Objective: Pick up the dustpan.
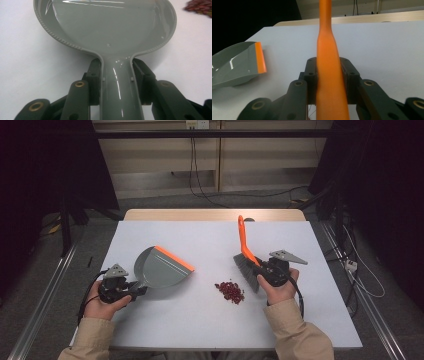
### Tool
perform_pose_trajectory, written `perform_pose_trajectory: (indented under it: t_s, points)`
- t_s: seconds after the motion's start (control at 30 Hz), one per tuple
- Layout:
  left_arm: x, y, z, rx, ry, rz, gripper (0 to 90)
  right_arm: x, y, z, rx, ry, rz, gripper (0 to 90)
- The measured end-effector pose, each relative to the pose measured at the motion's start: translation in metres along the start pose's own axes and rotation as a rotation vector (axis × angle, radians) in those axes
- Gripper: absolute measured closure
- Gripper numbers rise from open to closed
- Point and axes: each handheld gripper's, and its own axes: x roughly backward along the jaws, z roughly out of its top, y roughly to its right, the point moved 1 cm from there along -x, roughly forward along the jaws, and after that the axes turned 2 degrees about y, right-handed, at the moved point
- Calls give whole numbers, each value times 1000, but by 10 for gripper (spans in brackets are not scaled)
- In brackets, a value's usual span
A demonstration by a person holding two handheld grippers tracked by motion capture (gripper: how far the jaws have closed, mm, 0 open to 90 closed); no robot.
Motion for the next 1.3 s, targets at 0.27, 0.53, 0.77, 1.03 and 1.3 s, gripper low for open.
perform_pose_trajectory:
  t_s: [0.27,0.53,0.77,1.03,1.3]
  points:
    - [7,19,0,-93,-10,-110,628,2,1,2,43,-3,-18,713]
    - [6,37,-3,-181,-42,-167,628,1,1,2,63,-7,-22,713]
    - [4,48,-4,-205,-59,-217,628,0,1,0,73,-14,-30,713]
    - [-6,60,-4,-242,-80,-277,628,-2,-2,-2,100,-28,-33,713]
    - [-17,71,-4,-272,-112,-317,627,-7,-5,-6,144,-60,-40,713]
